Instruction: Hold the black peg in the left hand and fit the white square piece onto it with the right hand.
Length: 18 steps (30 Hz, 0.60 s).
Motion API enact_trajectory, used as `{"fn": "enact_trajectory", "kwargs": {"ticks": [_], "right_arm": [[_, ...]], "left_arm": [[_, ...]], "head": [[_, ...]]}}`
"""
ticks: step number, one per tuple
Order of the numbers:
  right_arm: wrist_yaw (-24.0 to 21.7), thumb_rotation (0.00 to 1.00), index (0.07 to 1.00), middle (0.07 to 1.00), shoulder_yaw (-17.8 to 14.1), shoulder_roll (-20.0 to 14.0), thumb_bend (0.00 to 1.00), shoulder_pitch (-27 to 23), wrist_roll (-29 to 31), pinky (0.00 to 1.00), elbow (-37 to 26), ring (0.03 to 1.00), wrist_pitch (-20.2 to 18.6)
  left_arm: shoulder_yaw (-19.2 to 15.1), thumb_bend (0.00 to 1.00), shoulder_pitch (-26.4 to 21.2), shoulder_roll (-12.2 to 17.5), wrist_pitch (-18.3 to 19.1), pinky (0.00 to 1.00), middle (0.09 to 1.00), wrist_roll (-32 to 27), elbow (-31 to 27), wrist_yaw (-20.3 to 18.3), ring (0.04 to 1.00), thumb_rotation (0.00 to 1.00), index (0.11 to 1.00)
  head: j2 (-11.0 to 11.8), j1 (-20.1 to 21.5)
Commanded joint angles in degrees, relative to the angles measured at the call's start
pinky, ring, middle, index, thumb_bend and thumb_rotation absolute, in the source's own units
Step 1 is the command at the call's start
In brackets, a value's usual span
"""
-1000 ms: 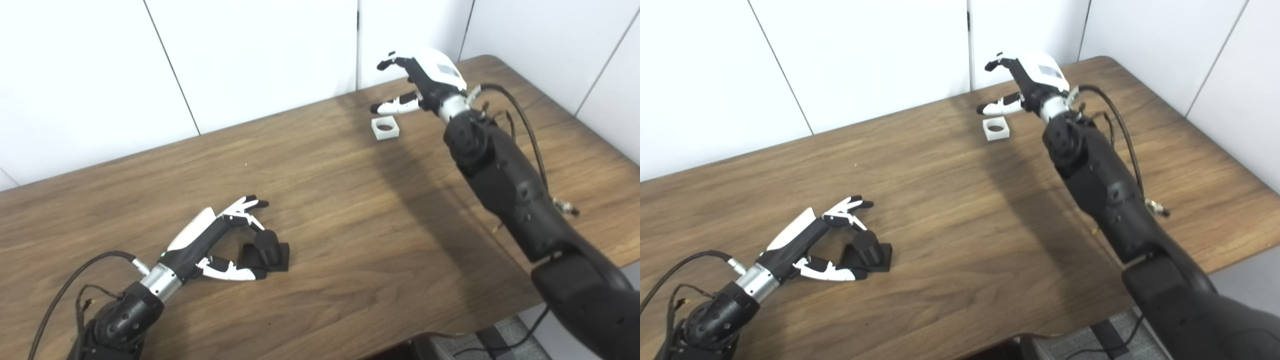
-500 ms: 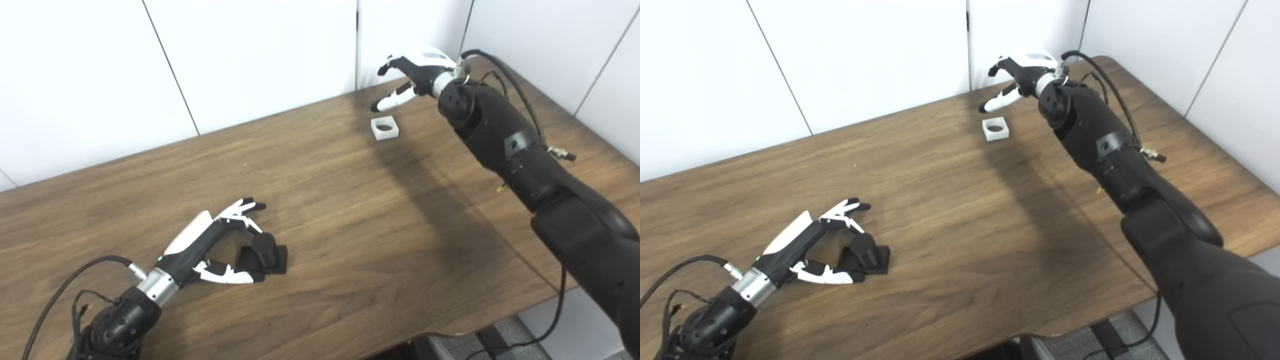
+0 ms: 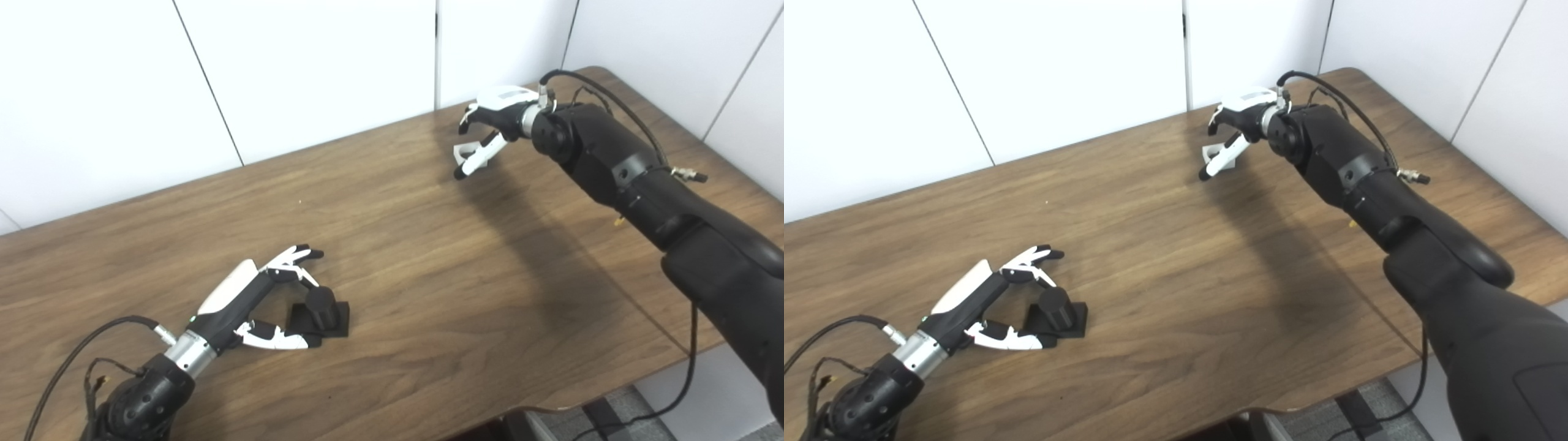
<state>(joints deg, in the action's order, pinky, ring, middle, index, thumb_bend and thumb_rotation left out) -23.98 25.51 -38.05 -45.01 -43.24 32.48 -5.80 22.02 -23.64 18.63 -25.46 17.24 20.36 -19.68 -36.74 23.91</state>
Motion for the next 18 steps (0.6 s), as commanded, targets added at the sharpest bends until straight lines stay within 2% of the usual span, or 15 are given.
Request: {"fn": "enact_trajectory", "kwargs": {"ticks": [1, 10, 15, 18], "right_arm": [[0.6, 0.7, 0.825, 0.97, -0.5, -1.6, 1.0, -3.8, -0.5, 1.0, -0.5, 1.0, 1.5], [-2.9, 0.61, 0.839, 0.983, 1.3, -1.3, 1.0, -2.7, -2.1, 1.0, -2.1, 1.0, 1.1], [-3.2, 0.51, 0.833, 0.981, 1.9, -1.1, 0.98, -2.7, -3.0, 1.0, -1.6, 1.0, 1.5], [-2.6, 0.46, 0.83, 0.977, 2.3, -1.1, 0.94, -2.9, -3.8, 1.0, -0.7, 1.0, 1.8]], "left_arm": [[0.4, 0.52, 0.8, 1.8, 1.7, 0.96, 0.919, 2.5, 1.0, -1.1, 0.984, 0.06, 0.489], [0.1, 0.52, 0.8, 2.0, 2.0, 0.97, 0.921, 1.9, 0.4, -1.4, 0.992, 0.06, 0.489], [0.2, 0.52, 1.1, 2.1, 2.3, 0.98, 0.923, 2.1, -0.2, -1.4, 0.995, 0.06, 0.49], [0.2, 0.52, 1.2, 2.2, 2.4, 0.96, 0.92, 2.1, -0.3, -1.4, 0.991, 0.06, 0.49]], "head": [[0.0, 0.1], [-0.3, 0.0], [-0.4, -0.2], [-0.4, -0.2]]}}
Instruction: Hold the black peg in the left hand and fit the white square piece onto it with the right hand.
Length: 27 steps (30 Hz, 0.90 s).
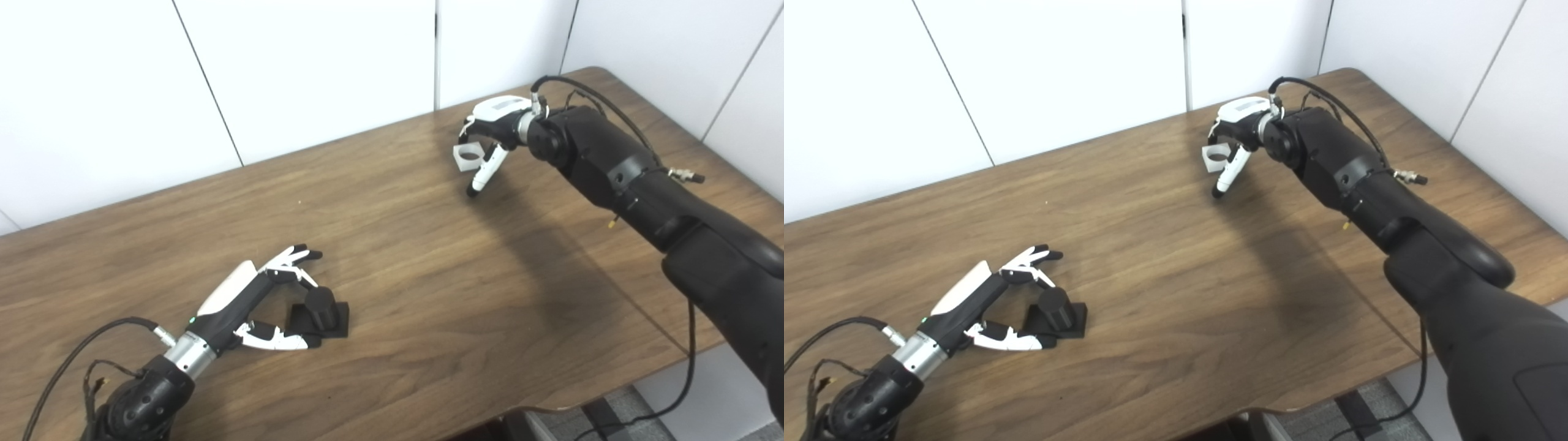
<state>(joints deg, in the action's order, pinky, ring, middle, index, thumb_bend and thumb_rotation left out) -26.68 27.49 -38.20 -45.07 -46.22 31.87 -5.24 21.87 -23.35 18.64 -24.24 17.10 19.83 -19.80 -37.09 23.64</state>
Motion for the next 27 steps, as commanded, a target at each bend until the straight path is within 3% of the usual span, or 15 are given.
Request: {"fn": "enact_trajectory", "kwargs": {"ticks": [1, 19, 27], "right_arm": [[0.2, 0.45, 0.83, 0.975, 0.4, -1.0, 0.93, -2.9, -1.1, 1.0, 0.2, 1.0, 1.3], [5.7, 0.38, 0.796, 0.92, 1.2, -0.6, 0.78, -4.8, -2.3, 1.0, 6.4, 0.951, 4.5], [9.6, 0.35, 0.736, 0.882, 1.8, 0.5, 0.68, -5.9, -2.5, 1.0, 9.8, 0.92, 6.6]], "left_arm": [[0.3, 0.52, 1.0, 2.2, 1.1, 0.95, 0.919, 2.3, 0.1, -1.3, 0.99, 0.06, 0.489], [0.1, 0.52, 2.2, 2.3, 2.5, 0.96, 0.922, 2.5, -2.8, -1.3, 0.989, 0.06, 0.49], [0.1, 0.52, 2.7, 2.2, 3.6, 0.95, 0.92, 2.0, -4.2, -1.6, 0.99, 0.06, 0.49]], "head": [[0.0, 0.0], [-0.6, -1.4], [-1.0, -2.0]]}}
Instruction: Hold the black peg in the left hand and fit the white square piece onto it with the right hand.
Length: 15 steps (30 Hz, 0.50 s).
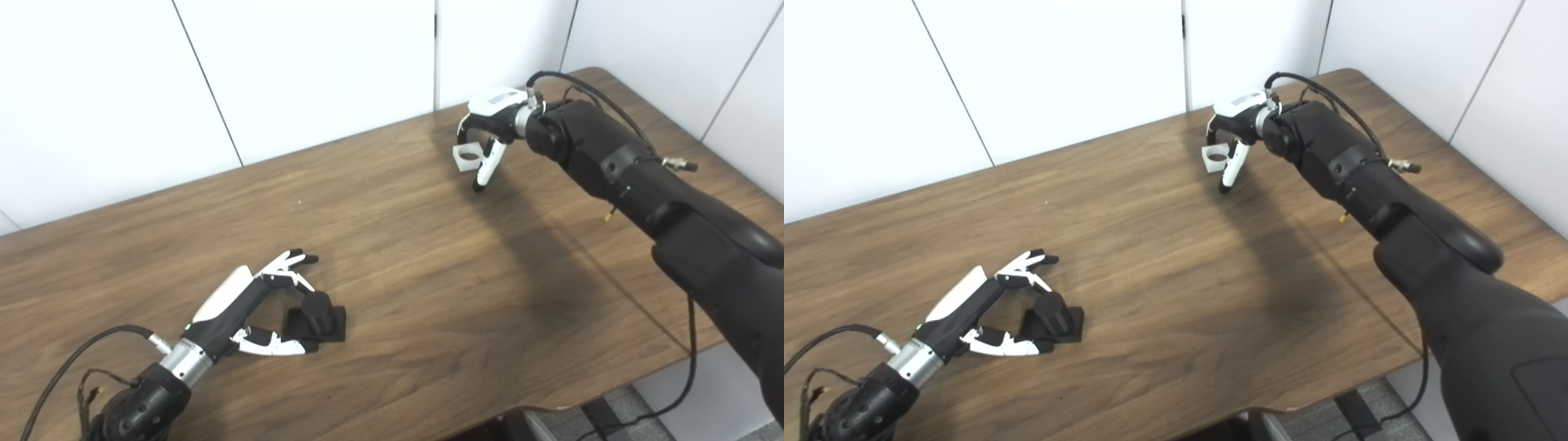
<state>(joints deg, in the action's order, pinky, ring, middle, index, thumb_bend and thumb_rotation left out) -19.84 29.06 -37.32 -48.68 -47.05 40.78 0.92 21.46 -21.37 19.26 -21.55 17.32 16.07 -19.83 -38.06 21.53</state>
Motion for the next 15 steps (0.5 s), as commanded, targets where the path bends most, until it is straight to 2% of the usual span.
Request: {"fn": "enact_trajectory", "kwargs": {"ticks": [1, 7, 9, 10, 15], "right_arm": [[3.3, 0.34, 0.728, 0.879, 0.3, -0.2, 0.67, -2.3, -1.7, 1.0, 1.2, 0.917, 0.7], [6.7, 0.29, 0.658, 0.859, 1.6, 0.8, 0.63, -3.0, -2.9, 0.98, 3.4, 0.901, 1.4], [7.5, 0.19, 0.531, 0.853, 1.9, 0.9, 0.53, -3.3, -3.1, 0.97, 4.1, 0.896, 1.6], [7.8, 0.17, 0.514, 0.851, 2.1, 1.0, 0.52, -3.4, -3.2, 0.97, 4.5, 0.895, 1.7], [9.0, 0.15, 0.494, 0.844, 2.7, 1.0, 0.51, -3.8, -3.3, 0.97, 5.6, 0.892, 2.1]], "left_arm": [[0.5, 0.52, 0.8, 1.6, 1.2, 0.96, 0.92, 1.7, -0.7, -1.7, 0.992, 0.06, 0.489], [0.5, 0.52, 1.1, 1.6, 1.6, 0.95, 0.919, 2.2, -1.6, -1.5, 0.989, 0.07, 0.489], [0.4, 0.52, 1.2, 1.6, 1.7, 0.95, 0.919, 2.1, -1.9, -1.6, 0.989, 0.07, 0.49], [0.3, 0.52, 1.3, 1.7, 1.7, 0.95, 0.919, 2.1, -1.9, -1.6, 0.989, 0.07, 0.489], [0.3, 0.52, 1.4, 1.7, 1.6, 0.96, 0.92, 2.0, -1.9, -1.6, 0.988, 0.07, 0.489]], "head": [[-0.1, -0.1], [-0.3, -0.6], [-0.4, -0.5], [-0.4, -0.5], [-0.5, -0.7]]}}
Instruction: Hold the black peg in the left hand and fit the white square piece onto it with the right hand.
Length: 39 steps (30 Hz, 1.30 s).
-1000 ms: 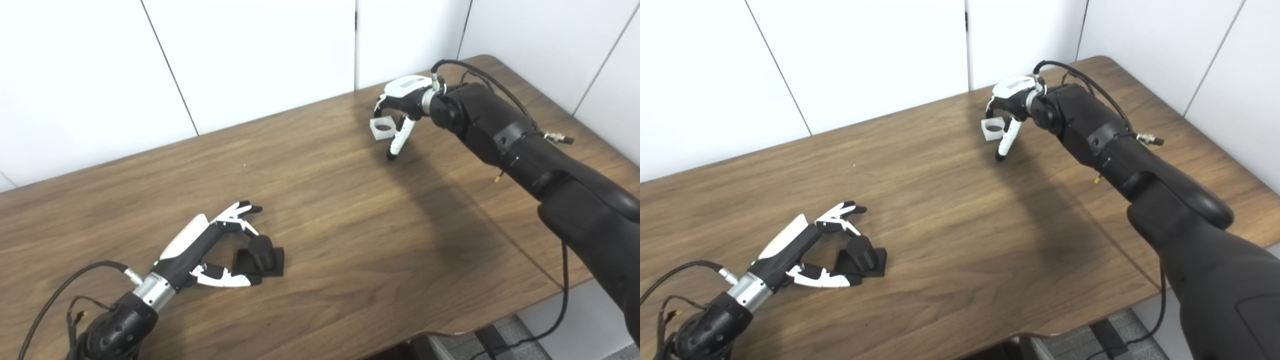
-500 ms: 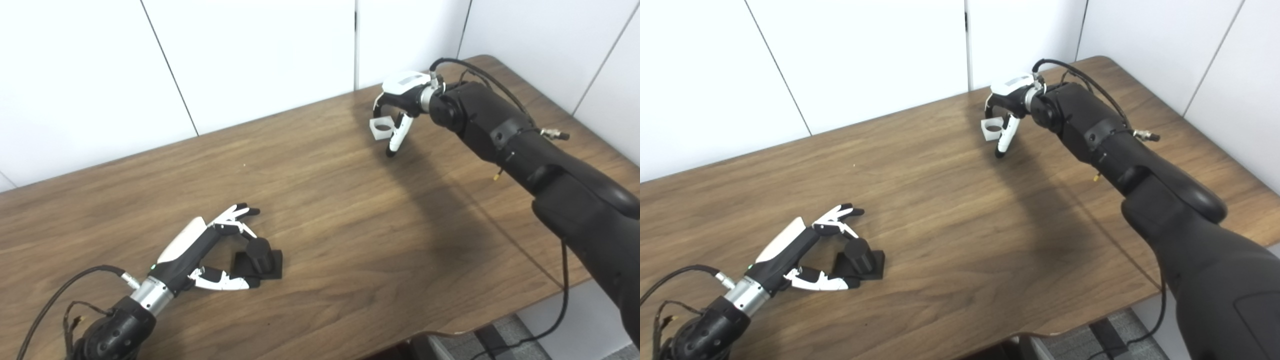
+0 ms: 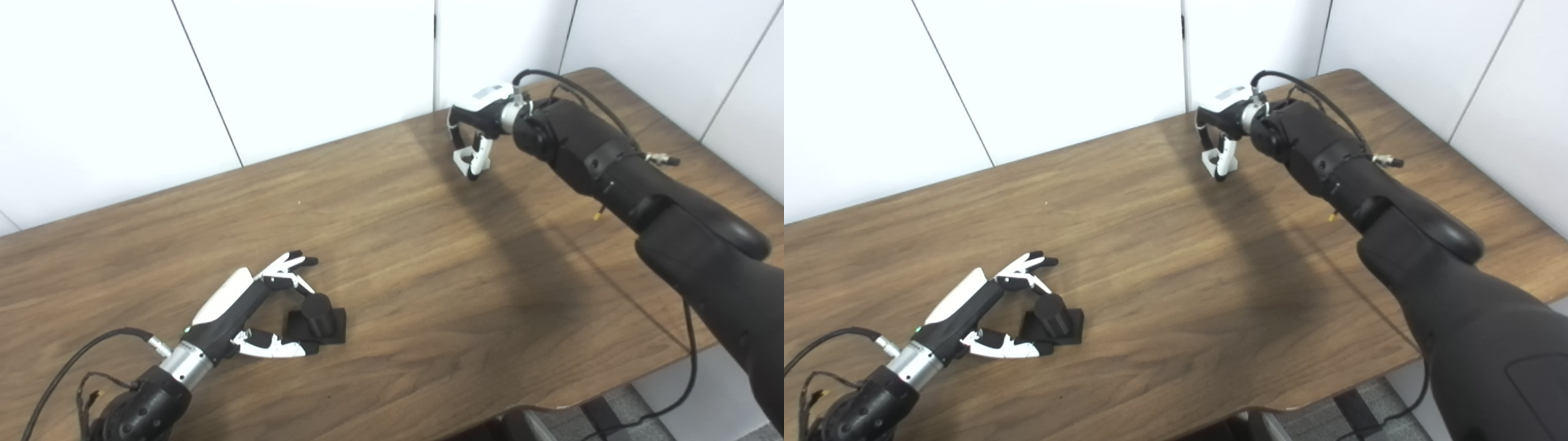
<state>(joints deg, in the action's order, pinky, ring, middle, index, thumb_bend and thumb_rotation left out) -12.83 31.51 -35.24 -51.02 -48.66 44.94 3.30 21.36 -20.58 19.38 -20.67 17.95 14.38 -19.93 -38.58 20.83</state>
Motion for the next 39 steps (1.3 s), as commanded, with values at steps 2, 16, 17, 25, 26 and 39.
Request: {"fn": "enact_trajectory", "kwargs": {"ticks": [2, 16, 17, 25, 26, 39], "right_arm": [[2.4, 0.15, 0.492, 0.836, 0.2, -1.1, 0.51, -1.4, -1.7, 0.97, 1.4, 0.889, -0.4], [3.4, 0.14, 0.487, 0.81, -0.1, -1.9, 0.51, -0.4, -1.3, 0.98, 0.0, 0.879, -0.6], [3.5, 0.14, 0.487, 0.809, -0.1, -1.9, 0.51, -0.3, -1.3, 0.98, -0.1, 0.879, -0.5], [4.0, 0.14, 0.486, 0.801, -2.0, -3.4, 0.52, 0.1, 0.6, 0.96, -3.1, 0.869, 1.7], [3.8, 0.15, 0.486, 0.803, -2.5, -3.7, 0.52, 0.1, 0.9, 0.96, -3.8, 0.871, 2.0], [-0.5, 0.15, 0.484, 0.811, -9.0, -6.3, 0.51, 2.9, 5.1, 0.96, -18.8, 0.89, 5.1]], "left_arm": [[0.4, 0.52, 0.7, 1.7, 0.9, 0.96, 0.923, 1.4, -0.4, -1.7, 0.991, 0.07, 0.49], [0.3, 0.52, 1.2, 1.7, 1.6, 0.97, 0.92, 1.2, -1.3, -1.8, 0.988, 0.06, 0.489], [0.3, 0.52, 1.2, 1.7, 1.7, 0.97, 0.919, 1.2, -1.4, -1.8, 0.988, 0.06, 0.489], [0.5, 0.52, 1.0, 1.7, 2.4, 0.98, 0.923, 2.3, -1.4, -1.6, 0.993, 0.07, 0.49], [0.6, 0.52, 0.9, 1.7, 2.4, 0.98, 0.922, 2.4, -1.4, -1.6, 0.992, 0.07, 0.49], [0.7, 0.52, 0.8, 1.1, 3.2, 0.97, 0.92, 3.6, -0.1, -0.8, 0.99, 0.06, 0.49]], "head": [[-0.1, -0.1], [-0.5, -0.4], [-0.5, -0.4], [-0.7, -0.8], [-0.6, -0.8], [-1.1, -2.0]]}}
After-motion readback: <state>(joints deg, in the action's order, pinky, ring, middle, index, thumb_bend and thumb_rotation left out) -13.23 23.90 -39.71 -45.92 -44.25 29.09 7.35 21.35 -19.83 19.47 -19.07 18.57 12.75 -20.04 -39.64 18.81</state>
